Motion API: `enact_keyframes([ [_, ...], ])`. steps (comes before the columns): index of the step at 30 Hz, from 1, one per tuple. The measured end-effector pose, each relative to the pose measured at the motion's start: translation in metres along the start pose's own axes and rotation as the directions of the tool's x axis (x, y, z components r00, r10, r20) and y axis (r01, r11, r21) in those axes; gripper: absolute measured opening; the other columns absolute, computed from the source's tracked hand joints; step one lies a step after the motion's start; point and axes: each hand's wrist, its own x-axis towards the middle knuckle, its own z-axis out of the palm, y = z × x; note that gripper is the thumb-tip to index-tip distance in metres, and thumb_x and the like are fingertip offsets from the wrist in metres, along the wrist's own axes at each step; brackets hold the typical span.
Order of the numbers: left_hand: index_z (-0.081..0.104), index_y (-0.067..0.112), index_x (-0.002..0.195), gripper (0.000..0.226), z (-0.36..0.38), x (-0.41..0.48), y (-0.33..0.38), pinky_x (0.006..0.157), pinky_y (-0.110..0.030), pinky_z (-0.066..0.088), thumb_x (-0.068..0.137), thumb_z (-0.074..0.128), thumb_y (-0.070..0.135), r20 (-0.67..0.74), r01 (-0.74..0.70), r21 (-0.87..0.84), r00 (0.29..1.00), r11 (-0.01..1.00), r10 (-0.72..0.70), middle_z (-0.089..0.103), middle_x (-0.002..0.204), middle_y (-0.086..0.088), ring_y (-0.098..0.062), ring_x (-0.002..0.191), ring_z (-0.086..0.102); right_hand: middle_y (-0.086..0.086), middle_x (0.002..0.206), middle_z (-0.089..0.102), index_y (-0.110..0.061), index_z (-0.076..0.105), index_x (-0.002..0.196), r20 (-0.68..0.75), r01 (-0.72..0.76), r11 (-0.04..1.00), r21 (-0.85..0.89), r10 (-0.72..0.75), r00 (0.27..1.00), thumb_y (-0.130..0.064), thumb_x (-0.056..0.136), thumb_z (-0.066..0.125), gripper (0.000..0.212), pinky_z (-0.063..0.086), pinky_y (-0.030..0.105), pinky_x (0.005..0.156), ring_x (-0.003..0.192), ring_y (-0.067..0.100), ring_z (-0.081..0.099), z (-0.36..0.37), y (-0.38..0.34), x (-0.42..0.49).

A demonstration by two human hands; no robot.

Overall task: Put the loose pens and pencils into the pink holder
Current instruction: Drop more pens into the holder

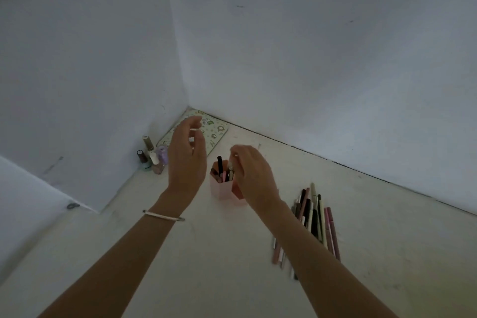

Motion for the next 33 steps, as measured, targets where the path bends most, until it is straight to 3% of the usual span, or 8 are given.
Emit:
enact_keyframes([
  [4, 0.054, 0.023, 0.114, 0.028, 0.016, -0.009, 0.041, 0.072, -0.024, 0.054, 0.091, 0.038, 0.021, 0.007, -0.028, -0.124, 1.000, 0.992, 0.029, 0.062, 0.104, 0.004, -0.014, 0.089, 0.064, 0.011, 0.132, 0.053, -0.011, 0.066, 0.113, -0.102, -0.049, 0.995, -0.087, 0.040, 0.994, -0.018, 0.098, 0.047, 0.026, 0.031, 0.033, 0.108, 0.127, 0.022, 0.044, -0.008, 0.013, -0.009],
  [8, 0.053, 0.031, 0.095, 0.016, 0.060, -0.041, 0.067, 0.062, -0.021, 0.055, 0.086, 0.046, 0.020, 0.212, -0.037, -0.108, 0.976, 0.993, 0.059, 0.061, 0.086, 0.013, -0.008, 0.074, 0.063, 0.003, 0.125, 0.053, -0.012, 0.059, 0.118, -0.374, -0.271, 0.959, 0.085, 0.282, 0.883, -0.011, 0.093, 0.041, 0.031, 0.034, 0.028, 0.106, 0.121, 0.016, 0.046, -0.052, 0.040, -0.001],
  [12, 0.061, 0.015, 0.107, 0.018, 0.119, -0.079, 0.040, 0.082, -0.032, 0.055, 0.089, 0.055, 0.014, 0.664, -0.028, 0.342, 0.714, 0.939, -0.221, 0.067, 0.102, -0.001, -0.019, 0.092, 0.065, -0.001, 0.114, 0.056, -0.013, 0.062, 0.109, -0.340, -0.399, 0.897, 0.189, 0.441, 0.831, -0.001, 0.090, 0.045, 0.027, 0.042, 0.016, 0.084, 0.101, 0.017, 0.057, -0.087, 0.064, -0.009],
  [15, 0.058, 0.003, 0.113, 0.025, 0.136, -0.102, 0.000, 0.093, -0.030, 0.046, 0.092, 0.051, 0.015, 0.705, -0.119, 0.569, 0.580, 0.813, -0.409, 0.061, 0.121, -0.012, -0.027, 0.113, 0.058, -0.002, 0.109, 0.059, -0.014, 0.063, 0.106, -0.292, -0.462, 0.868, 0.179, 0.496, 0.818, 0.000, 0.089, 0.046, 0.028, 0.037, 0.007, 0.071, 0.090, 0.010, 0.055, -0.097, 0.077, -0.030],
  [24, 0.053, 0.009, 0.115, 0.027, 0.157, -0.142, -0.033, 0.087, -0.033, 0.045, 0.101, 0.041, 0.029, 0.655, -0.266, 0.671, 0.650, 0.692, -0.385, 0.060, 0.119, -0.008, -0.026, 0.109, 0.060, -0.007, 0.099, 0.060, -0.015, 0.064, 0.104, -0.164, -0.578, 0.810, 0.098, 0.586, 0.794, 0.001, 0.088, 0.051, 0.026, 0.041, 0.013, 0.073, 0.080, 0.000, 0.055, -0.104, 0.103, -0.084],
  [26, 0.054, 0.006, 0.109, 0.028, 0.157, -0.134, -0.024, 0.083, -0.035, 0.046, 0.096, 0.051, 0.031, 0.662, -0.207, 0.631, 0.647, 0.748, -0.379, 0.062, 0.111, -0.010, -0.028, 0.103, 0.061, -0.008, 0.094, 0.061, -0.015, 0.065, 0.101, -0.108, -0.586, 0.808, 0.052, 0.588, 0.801, -0.002, 0.090, 0.051, 0.022, 0.041, 0.011, 0.073, 0.080, 0.004, 0.056, -0.099, 0.104, -0.086],
  [29, 0.052, 0.011, 0.092, 0.017, 0.154, -0.107, 0.004, 0.059, -0.024, 0.044, 0.084, 0.062, 0.022, 0.577, -0.006, 0.469, 0.759, 0.883, -0.301, 0.061, 0.084, -0.002, -0.020, 0.076, 0.061, -0.009, 0.094, 0.057, -0.014, 0.068, 0.099, 0.059, -0.576, 0.804, -0.145, 0.588, 0.807, -0.009, 0.092, 0.052, 0.018, 0.042, 0.015, 0.079, 0.088, 0.010, 0.058, -0.083, 0.102, -0.087],
  [33, 0.050, 0.018, 0.087, 0.014, 0.143, -0.072, 0.045, 0.052, -0.013, 0.039, 0.082, 0.063, 0.019, 0.485, 0.046, 0.229, 0.861, 0.972, -0.155, 0.057, 0.072, 0.007, -0.007, 0.059, 0.056, 0.008, 0.109, 0.061, -0.010, 0.069, 0.095, 0.249, -0.312, 0.759, -0.572, 0.523, 0.815, -0.019, 0.096, 0.048, 0.023, 0.042, 0.036, 0.103, 0.110, 0.025, 0.055, -0.048, 0.093, -0.101],
])
